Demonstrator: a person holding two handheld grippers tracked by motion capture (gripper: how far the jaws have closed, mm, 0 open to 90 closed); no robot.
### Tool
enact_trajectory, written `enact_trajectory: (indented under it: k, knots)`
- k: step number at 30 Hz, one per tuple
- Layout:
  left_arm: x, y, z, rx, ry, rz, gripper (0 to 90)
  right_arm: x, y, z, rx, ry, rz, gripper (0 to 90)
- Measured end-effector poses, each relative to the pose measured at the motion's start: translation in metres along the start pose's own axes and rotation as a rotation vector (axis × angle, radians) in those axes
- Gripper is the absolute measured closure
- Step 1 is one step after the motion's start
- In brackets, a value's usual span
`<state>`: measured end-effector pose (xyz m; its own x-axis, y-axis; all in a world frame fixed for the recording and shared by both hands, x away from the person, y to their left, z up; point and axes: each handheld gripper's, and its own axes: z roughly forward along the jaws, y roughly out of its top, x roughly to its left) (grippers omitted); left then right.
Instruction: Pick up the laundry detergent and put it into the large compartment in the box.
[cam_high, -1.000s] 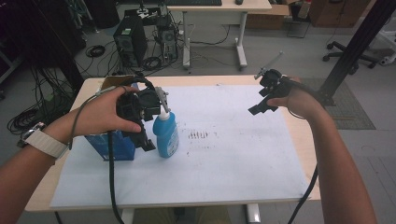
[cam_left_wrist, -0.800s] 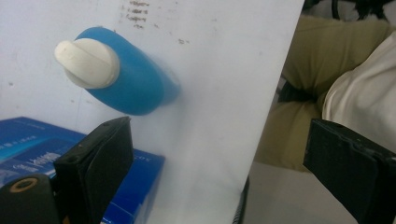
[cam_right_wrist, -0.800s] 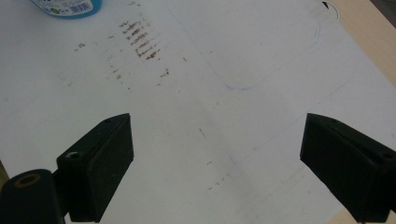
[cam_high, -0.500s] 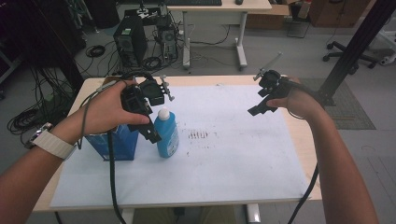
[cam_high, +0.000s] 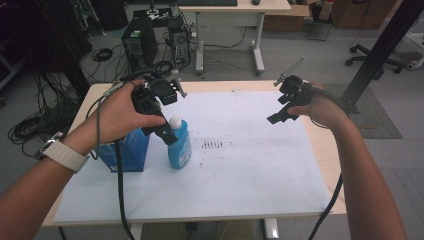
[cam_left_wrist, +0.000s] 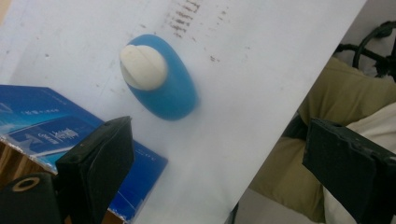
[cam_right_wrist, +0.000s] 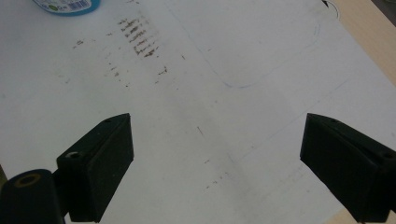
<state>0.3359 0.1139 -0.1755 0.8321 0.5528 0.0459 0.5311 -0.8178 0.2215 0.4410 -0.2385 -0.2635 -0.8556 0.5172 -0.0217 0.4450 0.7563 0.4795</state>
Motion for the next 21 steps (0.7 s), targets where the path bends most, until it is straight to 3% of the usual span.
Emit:
enact_trajectory:
  k: [12,21]
  knots:
    - [0.004,0.007,0.000,-0.018,0.030,-0.134,9.4,0.002,0.002,0.002,0.006,0.003,-0.008,9.7]
    - [0.004,0.013,-0.001,-0.011,0.034,-0.163,9.7,0.002,0.001,0.002,0.007,0.004,-0.011,9.7]
